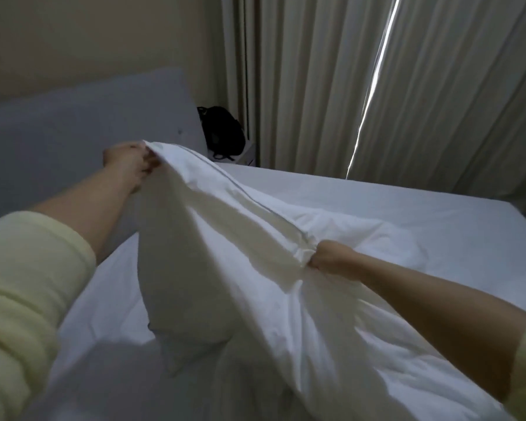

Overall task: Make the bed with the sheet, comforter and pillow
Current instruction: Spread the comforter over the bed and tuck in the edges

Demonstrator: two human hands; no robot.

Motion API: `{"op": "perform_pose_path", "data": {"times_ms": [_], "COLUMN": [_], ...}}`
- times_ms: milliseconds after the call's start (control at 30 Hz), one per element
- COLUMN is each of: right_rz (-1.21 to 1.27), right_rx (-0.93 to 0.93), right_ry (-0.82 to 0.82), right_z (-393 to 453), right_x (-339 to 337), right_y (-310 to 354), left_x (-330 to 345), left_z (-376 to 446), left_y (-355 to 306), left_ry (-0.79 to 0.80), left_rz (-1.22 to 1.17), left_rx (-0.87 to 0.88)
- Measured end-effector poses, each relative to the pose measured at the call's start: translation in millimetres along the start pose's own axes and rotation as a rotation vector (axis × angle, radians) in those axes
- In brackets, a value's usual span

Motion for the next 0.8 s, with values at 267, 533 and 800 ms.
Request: {"op": "perform_pose_path", "data": {"times_ms": [267,533,800], "right_rz": [0.718,0.789,-0.073], "right_rx": [-0.05,-0.439,0.258], "right_ry": [-0.378,0.106,-0.112], "right_z": [79.9,66.2,52.1], "right_x": [-86.0,-61.7,-3.9], "right_y": [294.1,432.8,80.4], "left_x": [-51.3,-84.9,-131.3], "left_z": [-21.9,11.1,67.6], "left_y": [38.7,58.7,118.7], "left_ry": [0.669,0.49,0.181], "left_rz": [0.412,0.088,0.234], "left_rx": [-0.395,-0.308,-0.401]}}
Point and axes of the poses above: each hand's wrist, its own z-axis towards the middle knuckle, its own x-axis out of the palm, y = z × x, the point moved 4 cm from there along z, towards the middle knuckle, and after that the axes turned 8 degrees about -z, right-handed, at the moved point
